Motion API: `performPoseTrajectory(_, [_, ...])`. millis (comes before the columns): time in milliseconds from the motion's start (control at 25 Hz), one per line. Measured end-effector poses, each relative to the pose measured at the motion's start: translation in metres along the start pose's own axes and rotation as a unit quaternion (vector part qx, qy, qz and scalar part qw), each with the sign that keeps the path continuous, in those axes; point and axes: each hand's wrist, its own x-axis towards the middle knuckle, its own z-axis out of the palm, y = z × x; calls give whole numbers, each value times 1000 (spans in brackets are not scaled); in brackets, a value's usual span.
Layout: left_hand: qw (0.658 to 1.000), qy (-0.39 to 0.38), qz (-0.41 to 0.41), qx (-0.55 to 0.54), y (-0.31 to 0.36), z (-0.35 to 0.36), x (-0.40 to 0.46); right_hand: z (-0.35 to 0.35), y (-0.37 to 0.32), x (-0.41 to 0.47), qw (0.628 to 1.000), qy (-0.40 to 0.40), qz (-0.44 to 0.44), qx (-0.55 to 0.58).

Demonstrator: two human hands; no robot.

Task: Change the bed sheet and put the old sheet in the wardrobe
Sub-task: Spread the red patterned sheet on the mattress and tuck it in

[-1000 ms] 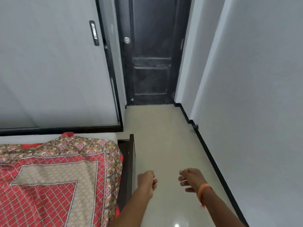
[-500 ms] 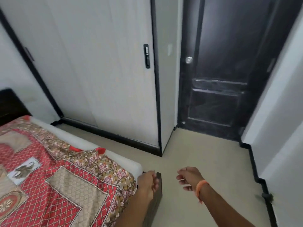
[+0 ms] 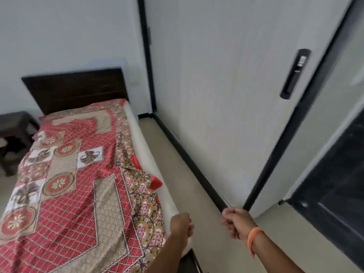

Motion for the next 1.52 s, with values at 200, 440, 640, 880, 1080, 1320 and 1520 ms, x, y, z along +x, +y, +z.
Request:
performPoseTrajectory(200, [994,103,-8,37,5,22,70,13,-50,114,992,-102,24,-77])
performPoseTrajectory(440, [914,250,-161,-276,-47,31,153,81,-21,240,941,-261,111,-187])
performPoseTrajectory(640, [773,277,-183,-541,-105,38,238,163,21,339,869,-317,23,-379])
performPoseTrajectory(880, [687,501,-228,-474,-141,21,300,301,-1,448,792,-323,-260,-449])
performPoseTrajectory(1080, [666,625,-89,-398,-111,-3,283,360,3,454,743,-247,-380,-492])
performPoseTrajectory(1320, [678,573,10,-460,-96,-156,288,429,-23,420,745,-426,-379,-346])
performPoseTrajectory(1520, [827,532,20,182,-130,-176,275,422,-3,409,512,-391,-610,-461])
